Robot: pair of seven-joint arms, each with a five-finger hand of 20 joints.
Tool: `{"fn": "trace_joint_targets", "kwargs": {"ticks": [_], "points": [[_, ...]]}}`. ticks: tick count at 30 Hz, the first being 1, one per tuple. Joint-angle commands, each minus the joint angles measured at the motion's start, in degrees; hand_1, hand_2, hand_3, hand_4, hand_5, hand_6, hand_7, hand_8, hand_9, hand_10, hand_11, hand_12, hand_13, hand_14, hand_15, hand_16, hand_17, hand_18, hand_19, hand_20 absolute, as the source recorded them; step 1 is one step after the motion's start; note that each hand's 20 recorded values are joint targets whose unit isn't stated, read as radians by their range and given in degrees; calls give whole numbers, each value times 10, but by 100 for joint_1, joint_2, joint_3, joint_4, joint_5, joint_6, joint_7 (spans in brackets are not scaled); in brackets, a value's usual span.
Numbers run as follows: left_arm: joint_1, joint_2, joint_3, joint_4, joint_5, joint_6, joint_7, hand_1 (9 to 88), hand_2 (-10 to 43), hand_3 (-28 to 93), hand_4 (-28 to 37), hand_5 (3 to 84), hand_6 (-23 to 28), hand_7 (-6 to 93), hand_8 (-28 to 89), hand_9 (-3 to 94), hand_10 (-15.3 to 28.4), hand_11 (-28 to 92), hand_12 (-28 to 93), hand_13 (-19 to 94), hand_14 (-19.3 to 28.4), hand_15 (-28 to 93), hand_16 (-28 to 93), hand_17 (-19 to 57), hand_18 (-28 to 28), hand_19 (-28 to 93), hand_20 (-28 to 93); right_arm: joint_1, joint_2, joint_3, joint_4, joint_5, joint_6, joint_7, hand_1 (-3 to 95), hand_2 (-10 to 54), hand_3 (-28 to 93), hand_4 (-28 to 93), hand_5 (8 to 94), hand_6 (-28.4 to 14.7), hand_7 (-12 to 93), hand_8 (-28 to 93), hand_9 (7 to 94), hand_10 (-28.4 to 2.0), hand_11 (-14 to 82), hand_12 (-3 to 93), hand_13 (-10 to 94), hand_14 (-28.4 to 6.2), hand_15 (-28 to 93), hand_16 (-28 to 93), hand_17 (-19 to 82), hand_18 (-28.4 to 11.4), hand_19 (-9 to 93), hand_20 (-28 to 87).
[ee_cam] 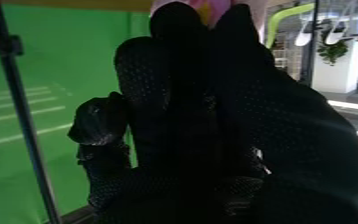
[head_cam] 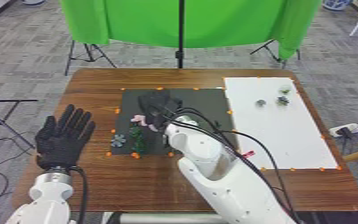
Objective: Arrange flowers
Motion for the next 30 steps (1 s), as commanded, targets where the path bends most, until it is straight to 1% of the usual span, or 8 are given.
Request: {"fn": "trace_joint_targets", "kwargs": {"ticks": [1, 7, 8, 10, 13, 15, 23, 30], "points": [[121, -48, 30, -25, -105, -209, -113, 262, 173, 768, -283, 464, 93, 131, -110, 400, 154, 219, 88, 290, 153, 365, -84, -81, 130, 342, 98, 3, 48, 23, 191, -218, -461, 154, 625, -95, 757, -283, 821, -23, 350, 39, 891, -117, 145, 463, 681, -104, 575, 454, 315, -245, 898, 562], [5, -52, 32, 29, -93, -76, -80, 262, 171, 767, -283, 471, 94, 133, -111, 411, 157, 221, 93, 302, 154, 377, -83, -78, 128, 338, 101, -27, -85, 72, 485, -673, -467, -114, 624, -95, 760, -283, 820, -24, 351, 44, 890, -119, 147, 466, 676, -105, 580, 454, 311, -245, 899, 564], [11, -41, 42, 7, -140, -35, -54, 262, 171, 767, -283, 473, 94, 133, -110, 413, 156, 221, 94, 303, 155, 379, -83, -78, 128, 338, 101, -42, -146, 123, 560, -700, -455, -165, 624, -95, 761, -283, 820, -24, 352, 45, 889, -119, 148, 468, 676, -105, 581, 454, 311, -245, 899, 564], [4, -24, 45, -1, -372, -199, -70, 262, 171, 768, -283, 478, 95, 133, -110, 417, 157, 222, 97, 306, 156, 382, -83, -77, 127, 338, 102, 0, -221, 162, 648, -412, -559, -8, 622, -95, 764, -283, 818, -24, 355, 52, 889, -118, 150, 468, 675, -105, 583, 453, 311, -246, 899, 565], [-1, -27, 68, 1, -238, -183, -65, 263, 170, 768, -283, 479, 96, 132, -110, 423, 158, 221, 98, 309, 157, 384, -84, -77, 127, 340, 104, -58, -185, 142, 630, -489, -386, 39, 619, -95, 771, -283, 816, -23, 357, 61, 887, -118, 153, 470, 674, -105, 587, 452, 311, -246, 899, 564], [13, -30, 40, -7, -321, -154, -35, 263, 170, 768, -283, 480, 96, 131, -110, 425, 158, 220, 99, 312, 158, 386, -85, -76, 127, 340, 103, -78, -193, 139, 600, -419, -412, 75, 617, -95, 775, -283, 810, -23, 362, 67, 884, -119, 156, 473, 672, -105, 589, 452, 312, -248, 900, 564], [104, -49, 13, -37, -371, -166, -16, 261, 168, 774, -283, 483, 94, 133, -111, 426, 152, 220, 101, 311, 152, 382, -88, -72, 123, 335, 103, -144, -112, 132, 324, -33, -306, 131, 549, -95, 808, -283, 673, -41, 422, -10, 764, -127, 270, 463, 601, -130, 690, 416, 303, -252, 918, 567], [107, -63, 19, -18, -368, -166, -15, 261, 167, 777, -283, 479, 92, 136, -113, 422, 150, 222, 97, 305, 144, 375, -89, -69, 121, 327, 105, -86, -99, 147, 226, -4, -415, 275, 534, -95, 809, -283, 677, -27, 248, -162, 743, -135, 305, 458, 592, -141, 716, 398, 296, -251, 923, 569]]}}
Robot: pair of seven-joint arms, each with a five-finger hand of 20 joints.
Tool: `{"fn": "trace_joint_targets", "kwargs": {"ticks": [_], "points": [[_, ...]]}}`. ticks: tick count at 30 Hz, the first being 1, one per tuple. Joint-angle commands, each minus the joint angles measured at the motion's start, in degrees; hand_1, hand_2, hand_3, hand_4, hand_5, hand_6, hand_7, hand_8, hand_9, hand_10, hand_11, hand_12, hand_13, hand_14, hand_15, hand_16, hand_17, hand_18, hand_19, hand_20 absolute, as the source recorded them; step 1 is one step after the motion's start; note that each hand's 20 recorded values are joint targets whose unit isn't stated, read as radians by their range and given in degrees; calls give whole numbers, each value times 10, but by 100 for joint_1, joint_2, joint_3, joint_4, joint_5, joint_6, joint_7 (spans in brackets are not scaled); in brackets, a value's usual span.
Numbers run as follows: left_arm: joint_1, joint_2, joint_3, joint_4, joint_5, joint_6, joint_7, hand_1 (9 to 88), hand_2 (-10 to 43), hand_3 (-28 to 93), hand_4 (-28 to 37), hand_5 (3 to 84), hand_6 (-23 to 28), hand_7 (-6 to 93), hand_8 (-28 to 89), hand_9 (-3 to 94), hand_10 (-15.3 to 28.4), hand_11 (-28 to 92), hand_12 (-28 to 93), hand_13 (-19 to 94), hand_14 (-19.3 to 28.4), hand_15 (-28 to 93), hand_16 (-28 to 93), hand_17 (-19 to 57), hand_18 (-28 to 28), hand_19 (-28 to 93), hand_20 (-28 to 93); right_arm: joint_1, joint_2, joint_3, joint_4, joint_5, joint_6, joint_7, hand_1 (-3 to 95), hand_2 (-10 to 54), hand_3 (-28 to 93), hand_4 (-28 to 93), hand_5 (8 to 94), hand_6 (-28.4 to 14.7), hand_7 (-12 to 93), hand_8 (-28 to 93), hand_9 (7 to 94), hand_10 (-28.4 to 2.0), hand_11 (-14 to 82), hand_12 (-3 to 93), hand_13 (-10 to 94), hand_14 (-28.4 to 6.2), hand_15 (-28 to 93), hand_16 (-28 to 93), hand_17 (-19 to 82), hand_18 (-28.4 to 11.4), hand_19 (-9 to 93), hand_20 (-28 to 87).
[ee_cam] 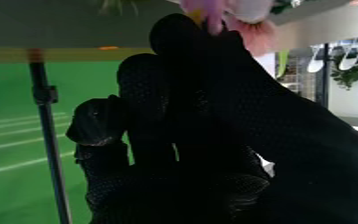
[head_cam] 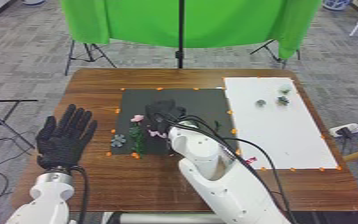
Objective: Arrange flowers
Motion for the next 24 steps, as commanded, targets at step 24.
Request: {"fn": "trace_joint_targets", "kwargs": {"ticks": [24], "points": [[398, -162, -250, -155, 12, -145, 144, 265, 175, 761, -283, 460, 96, 125, -108, 399, 156, 210, 84, 292, 157, 357, -88, -84, 135, 341, 109, -542, 2166, 2716, -706, 1175, 160, 1622, 412, -95, 850, -283, 512, -49, 155, -129, 469, -183, 131, 143, 372, -175, 459, 112, 236, -252, 839, 506]]}}
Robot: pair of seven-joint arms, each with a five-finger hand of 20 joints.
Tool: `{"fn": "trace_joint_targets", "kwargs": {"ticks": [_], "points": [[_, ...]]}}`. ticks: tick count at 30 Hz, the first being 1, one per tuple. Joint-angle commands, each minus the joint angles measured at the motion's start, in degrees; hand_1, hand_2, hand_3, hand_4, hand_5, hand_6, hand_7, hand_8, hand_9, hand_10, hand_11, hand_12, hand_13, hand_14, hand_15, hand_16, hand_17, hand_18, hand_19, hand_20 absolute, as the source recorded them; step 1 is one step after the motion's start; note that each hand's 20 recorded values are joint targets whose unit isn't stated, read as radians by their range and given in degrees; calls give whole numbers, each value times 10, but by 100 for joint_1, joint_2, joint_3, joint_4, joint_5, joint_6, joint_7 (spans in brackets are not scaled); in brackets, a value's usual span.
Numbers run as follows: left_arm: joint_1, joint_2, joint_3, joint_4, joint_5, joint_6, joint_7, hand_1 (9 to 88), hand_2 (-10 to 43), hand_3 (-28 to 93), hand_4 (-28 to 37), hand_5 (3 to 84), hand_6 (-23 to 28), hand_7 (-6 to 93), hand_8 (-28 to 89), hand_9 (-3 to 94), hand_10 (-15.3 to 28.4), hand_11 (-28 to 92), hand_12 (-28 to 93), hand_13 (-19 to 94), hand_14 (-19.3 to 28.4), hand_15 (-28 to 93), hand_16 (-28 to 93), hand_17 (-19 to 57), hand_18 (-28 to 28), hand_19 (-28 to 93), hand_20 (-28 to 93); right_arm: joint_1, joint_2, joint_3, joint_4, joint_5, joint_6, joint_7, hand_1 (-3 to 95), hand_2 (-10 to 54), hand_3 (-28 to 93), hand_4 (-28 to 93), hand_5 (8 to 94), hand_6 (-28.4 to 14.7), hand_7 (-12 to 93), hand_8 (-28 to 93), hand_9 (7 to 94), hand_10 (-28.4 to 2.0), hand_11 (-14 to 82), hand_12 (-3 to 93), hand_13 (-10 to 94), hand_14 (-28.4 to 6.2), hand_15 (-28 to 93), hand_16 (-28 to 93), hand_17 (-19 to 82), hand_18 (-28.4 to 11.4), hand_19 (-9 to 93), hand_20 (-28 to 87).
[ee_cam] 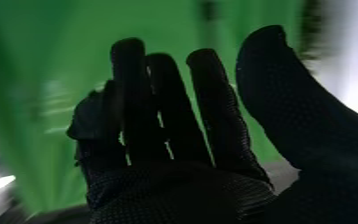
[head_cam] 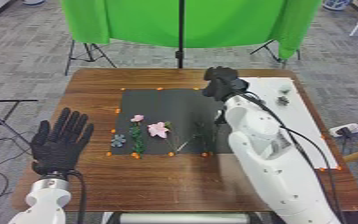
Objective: Arrange flowers
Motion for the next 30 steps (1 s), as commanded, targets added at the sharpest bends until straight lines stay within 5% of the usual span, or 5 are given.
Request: {"fn": "trace_joint_targets", "kwargs": {"ticks": [1, 11, 16, 20, 30], "points": [[79, -18, -96, 18, -6, -25, 49, 265, 175, 761, -283, 460, 96, 125, -108, 399, 156, 210, 84, 292, 157, 356, -87, -84, 135, 341, 108, -526, 1115, 1119, 132, 254, -162, 643, 414, -95, 848, -283, 519, -48, 156, -130, 481, -179, 132, 142, 381, -172, 446, 114, 235, -251, 836, 501], [62, -21, -250, 24, 74, -93, 67, 266, 176, 759, -283, 459, 97, 123, -107, 397, 157, 208, 84, 290, 159, 356, -86, -87, 138, 350, 107, -661, 967, 933, 553, 118, -178, 497, 432, -95, 843, -283, 453, -35, 145, -131, 462, -148, 119, 130, 421, -153, 412, 125, 250, -250, 837, 480], [33, -52, -175, -19, 30, 226, 107, 266, 175, 759, -283, 458, 98, 122, -107, 389, 156, 207, 85, 290, 160, 357, -86, -87, 138, 352, 107, -477, 869, 759, 779, -26, -229, 388, 442, -95, 818, -283, 440, -35, 144, -130, 433, -141, 100, 121, 439, -146, 410, 130, 261, -252, 847, 472], [53, -76, -146, -5, -34, 235, 109, 267, 174, 762, -283, 451, 98, 122, -107, 366, 153, 209, 86, 287, 159, 359, -86, -88, 138, 353, 107, -343, 788, 698, 1128, 11, -493, 464, 460, -95, 802, -283, 452, -28, 150, -134, 433, -132, 97, 117, 459, -138, 408, 130, 268, -249, 853, 465], [96, -69, -159, -26, -63, 220, 84, 268, 175, 763, -283, 439, 96, 125, -108, 372, 155, 217, 84, 285, 160, 363, -88, -88, 138, 354, 105, -476, 812, 730, 974, 163, -328, 511, 633, -95, 636, -283, 765, 7, 219, -17, 866, -103, 107, 395, 694, -82, 492, 393, 314, -227, 883, 477]]}}
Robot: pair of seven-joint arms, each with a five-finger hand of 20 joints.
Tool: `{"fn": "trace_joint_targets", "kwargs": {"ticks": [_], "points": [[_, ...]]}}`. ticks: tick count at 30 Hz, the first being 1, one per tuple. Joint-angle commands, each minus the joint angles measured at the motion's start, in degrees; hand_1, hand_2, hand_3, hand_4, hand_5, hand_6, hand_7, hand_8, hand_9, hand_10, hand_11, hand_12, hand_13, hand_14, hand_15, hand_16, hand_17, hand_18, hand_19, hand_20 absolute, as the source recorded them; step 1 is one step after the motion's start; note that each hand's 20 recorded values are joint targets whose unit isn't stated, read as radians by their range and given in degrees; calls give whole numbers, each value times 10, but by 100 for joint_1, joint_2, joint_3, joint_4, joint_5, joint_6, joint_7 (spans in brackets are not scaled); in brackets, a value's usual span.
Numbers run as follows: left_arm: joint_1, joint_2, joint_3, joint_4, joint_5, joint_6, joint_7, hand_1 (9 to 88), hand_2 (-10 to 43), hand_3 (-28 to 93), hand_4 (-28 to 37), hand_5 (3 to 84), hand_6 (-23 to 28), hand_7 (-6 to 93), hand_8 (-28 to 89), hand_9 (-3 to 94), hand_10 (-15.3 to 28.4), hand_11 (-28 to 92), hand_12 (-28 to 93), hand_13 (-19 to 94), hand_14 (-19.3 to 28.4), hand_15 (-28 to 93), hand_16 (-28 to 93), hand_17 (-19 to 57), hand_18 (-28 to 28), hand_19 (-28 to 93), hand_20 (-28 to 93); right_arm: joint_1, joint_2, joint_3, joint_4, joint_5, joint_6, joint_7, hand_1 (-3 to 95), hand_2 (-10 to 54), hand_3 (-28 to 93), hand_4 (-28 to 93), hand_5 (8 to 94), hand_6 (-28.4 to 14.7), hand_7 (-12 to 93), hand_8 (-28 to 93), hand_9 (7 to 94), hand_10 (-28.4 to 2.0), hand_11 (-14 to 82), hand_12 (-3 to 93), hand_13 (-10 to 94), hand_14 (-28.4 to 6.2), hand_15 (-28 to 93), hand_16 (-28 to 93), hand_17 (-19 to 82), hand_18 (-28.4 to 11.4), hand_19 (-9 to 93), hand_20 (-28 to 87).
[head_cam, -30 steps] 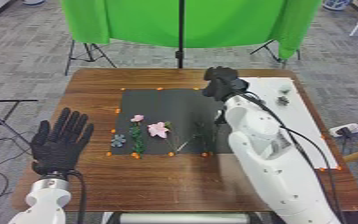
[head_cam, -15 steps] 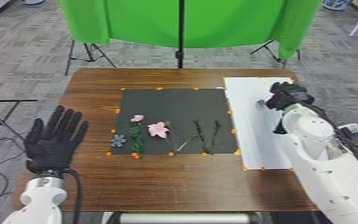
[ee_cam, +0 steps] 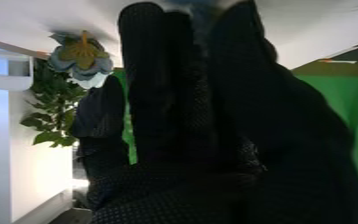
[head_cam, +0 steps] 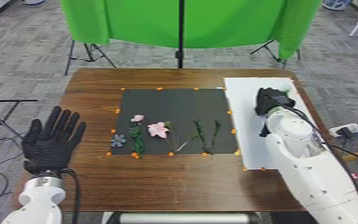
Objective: Arrange flowers
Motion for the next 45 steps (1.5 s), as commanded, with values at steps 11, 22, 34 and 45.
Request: {"fn": "trace_joint_targets", "kwargs": {"ticks": [11, 22, 34, 45], "points": [[137, -30, 18, -38, -84, 23, 29, 268, 175, 763, -283, 429, 93, 131, -109, 372, 154, 216, 83, 285, 161, 364, -90, -89, 138, 356, 104, -119, 454, -824, -1545, 71, 183, -811, 616, -95, 685, -283, 776, 4, 222, -11, 872, -105, 112, 408, 692, -84, 517, 400, 319, -231, 888, 478], [31, 23, 117, -32, -56, 32, -13, 268, 177, 762, -283, 441, 95, 131, -110, 379, 155, 221, 85, 287, 160, 365, -91, -88, 137, 355, 104, 230, 11, -1807, -1800, -3, -122, -1495, 609, -95, 691, -283, 767, 0, 223, -12, 862, -109, 111, 403, 681, -84, 523, 397, 314, -232, 888, 477], [13, 72, 179, -40, 32, 116, -15, 267, 177, 762, -283, 444, 95, 133, -111, 385, 156, 222, 85, 289, 159, 364, -91, -87, 137, 354, 104, 185, -152, -2199, -1492, -147, -495, -1442, 596, -95, 697, -283, 727, -5, 204, -29, 833, -108, 93, 373, 664, -85, 520, 385, 308, -235, 885, 477], [-86, 198, 149, 28, -2, 125, -63, 266, 179, 762, -283, 448, 98, 130, -110, 384, 157, 220, 83, 287, 160, 359, -91, -88, 137, 354, 104, 192, -62, -2188, -1560, -44, -545, -1111, 569, -95, 725, -283, 674, -7, 177, -137, 714, -130, 183, 223, 624, -90, 538, 354, 289, -239, 876, 469]]}}
